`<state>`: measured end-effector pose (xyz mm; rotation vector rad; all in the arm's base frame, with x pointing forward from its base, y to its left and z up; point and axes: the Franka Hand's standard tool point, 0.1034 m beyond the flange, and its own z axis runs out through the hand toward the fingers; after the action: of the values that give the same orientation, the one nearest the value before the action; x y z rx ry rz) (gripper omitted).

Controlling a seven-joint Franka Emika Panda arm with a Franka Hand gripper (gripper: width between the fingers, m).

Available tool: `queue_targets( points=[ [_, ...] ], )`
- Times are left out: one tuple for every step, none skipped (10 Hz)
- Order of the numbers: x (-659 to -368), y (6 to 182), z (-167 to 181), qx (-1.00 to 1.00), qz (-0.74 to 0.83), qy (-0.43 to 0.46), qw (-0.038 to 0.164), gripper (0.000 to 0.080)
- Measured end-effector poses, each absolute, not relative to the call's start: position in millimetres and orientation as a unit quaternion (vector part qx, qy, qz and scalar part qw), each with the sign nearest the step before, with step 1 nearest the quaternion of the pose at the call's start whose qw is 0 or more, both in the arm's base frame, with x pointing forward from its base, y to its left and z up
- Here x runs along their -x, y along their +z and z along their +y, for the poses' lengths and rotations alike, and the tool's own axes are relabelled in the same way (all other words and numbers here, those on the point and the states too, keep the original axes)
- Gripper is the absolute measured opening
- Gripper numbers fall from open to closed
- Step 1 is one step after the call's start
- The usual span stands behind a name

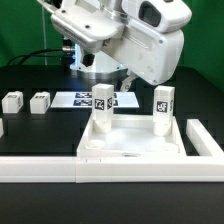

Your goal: Assemble square table

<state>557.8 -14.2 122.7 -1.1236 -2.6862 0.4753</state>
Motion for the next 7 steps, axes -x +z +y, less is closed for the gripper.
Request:
queue_targets(
  points=[
    [-549.0,124.9,-29.2,0.42,-0.889,0.146,0.108,0.0649],
    [-537.7,132.8,-51.2,0.49,-0.853,0.142,0.108,0.0649],
    [-521.7,138.1,-73.7,0.543,-0.821,0.139,0.107,0.0649],
    [-501.4,136.0,-97.9,0.609,-0.774,0.145,0.098,0.0649],
    [-480.9,128.0,-112.4,0.672,-0.719,0.152,0.088,0.0649],
    [-472.0,121.7,-114.7,0.698,-0.693,0.156,0.085,0.0649],
    [-474.0,122.2,-112.8,0.718,-0.673,0.158,0.08,0.0649]
  ],
)
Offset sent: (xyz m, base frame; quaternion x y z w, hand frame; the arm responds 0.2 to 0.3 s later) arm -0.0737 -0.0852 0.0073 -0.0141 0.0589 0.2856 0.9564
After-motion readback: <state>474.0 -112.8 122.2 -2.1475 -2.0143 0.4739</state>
